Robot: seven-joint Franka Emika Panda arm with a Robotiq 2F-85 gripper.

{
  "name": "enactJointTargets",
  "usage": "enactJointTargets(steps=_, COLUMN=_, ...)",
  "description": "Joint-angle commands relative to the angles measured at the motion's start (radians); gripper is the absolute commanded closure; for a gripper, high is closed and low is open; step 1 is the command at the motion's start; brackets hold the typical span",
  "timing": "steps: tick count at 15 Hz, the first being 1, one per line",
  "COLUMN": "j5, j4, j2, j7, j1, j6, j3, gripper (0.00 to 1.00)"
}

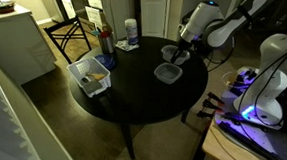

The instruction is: Put the bowl on the right on top of the other one

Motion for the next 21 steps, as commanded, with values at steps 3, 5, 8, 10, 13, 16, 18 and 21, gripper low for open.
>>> enactJointTargets(steps=3, j5=0.052, j4=0.008, j2=-0.097, j7=-0.011, j1=0.098, j6=-0.072, j3=-0.039, gripper=0.99)
enactJointTargets(steps=5, j5=0.054, j4=0.0, j2=-0.097, j7=-0.017, j1=0.117, j6=-0.052, j3=-0.062, gripper=0.99)
enactJointTargets(steps=8, j5=0.046, j4=0.003, j2=-0.066, j7=-0.003, j1=0.124, j6=-0.038, j3=-0.096, gripper=0.88)
enactJointTargets(steps=10, j5=0.045, j4=0.008, j2=-0.054, j7=0.009, j1=0.121, j6=-0.052, j3=-0.112, gripper=0.63)
enactJointTargets(steps=13, j5=0.046, j4=0.008, j2=-0.052, j7=-0.001, j1=0.129, j6=-0.052, j3=-0.145, gripper=0.44)
enactJointTargets(steps=16, j5=0.045, j4=0.008, j2=-0.053, j7=0.0, j1=0.134, j6=-0.053, j3=-0.162, gripper=0.26)
enactJointTargets(steps=18, j5=0.043, j4=0.008, j2=-0.054, j7=-0.001, j1=0.14, j6=-0.054, j3=-0.173, gripper=0.13)
enactJointTargets(steps=21, j5=0.041, j4=0.008, j2=-0.06, j7=-0.005, j1=0.149, j6=-0.057, j3=-0.185, gripper=0.0)
